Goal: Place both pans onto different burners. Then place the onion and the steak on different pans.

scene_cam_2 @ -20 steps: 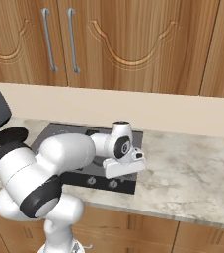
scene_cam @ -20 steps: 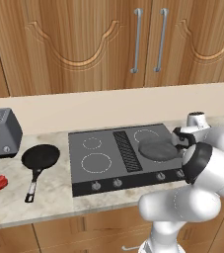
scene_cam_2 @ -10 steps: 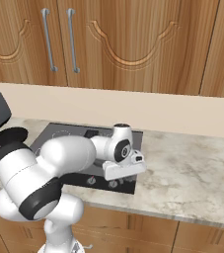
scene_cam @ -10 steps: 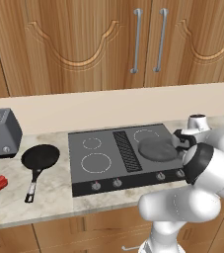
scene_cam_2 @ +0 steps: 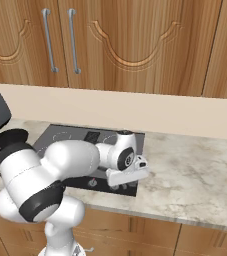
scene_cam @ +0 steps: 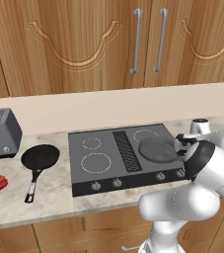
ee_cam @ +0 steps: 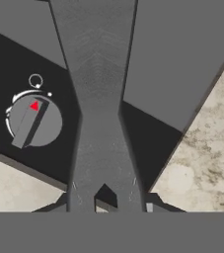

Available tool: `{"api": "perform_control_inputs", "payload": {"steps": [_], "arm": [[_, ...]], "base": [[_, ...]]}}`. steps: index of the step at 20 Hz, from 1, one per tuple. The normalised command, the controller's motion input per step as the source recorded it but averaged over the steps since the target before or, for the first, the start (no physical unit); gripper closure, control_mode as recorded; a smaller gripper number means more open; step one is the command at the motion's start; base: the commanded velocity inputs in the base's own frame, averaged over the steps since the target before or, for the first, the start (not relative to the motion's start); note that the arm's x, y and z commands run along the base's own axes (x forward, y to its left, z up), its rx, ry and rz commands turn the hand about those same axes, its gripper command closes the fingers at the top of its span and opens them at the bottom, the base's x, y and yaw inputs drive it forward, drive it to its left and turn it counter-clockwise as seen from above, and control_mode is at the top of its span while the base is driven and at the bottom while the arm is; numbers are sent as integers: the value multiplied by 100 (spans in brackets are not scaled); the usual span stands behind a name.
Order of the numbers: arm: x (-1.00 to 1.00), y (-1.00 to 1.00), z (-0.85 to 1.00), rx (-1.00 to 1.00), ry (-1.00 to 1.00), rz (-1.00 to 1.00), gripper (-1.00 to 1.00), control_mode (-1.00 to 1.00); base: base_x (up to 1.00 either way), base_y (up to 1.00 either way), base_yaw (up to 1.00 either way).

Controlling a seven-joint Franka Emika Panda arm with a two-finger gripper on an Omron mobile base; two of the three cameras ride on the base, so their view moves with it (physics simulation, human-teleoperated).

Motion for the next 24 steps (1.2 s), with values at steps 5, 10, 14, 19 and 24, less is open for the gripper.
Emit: {"api": "perform_control_inputs", "payload": {"steps": [5, 10, 14, 19, 24], "arm": [[12, 0, -6, 0, 0, 0, -100, -100], [1, 0, 0, 0, 0, 0, -100, -100], [0, 0, 21, 0, 0, 0, -100, -100], [-3, 0, 53, 0, 0, 0, -100, -100], [-31, 20, 47, 1, -3, -1, -100, -100]], "base": [[0, 0, 0], [0, 0, 0], [0, 0, 0], [0, 0, 0], [0, 0, 0]]}}
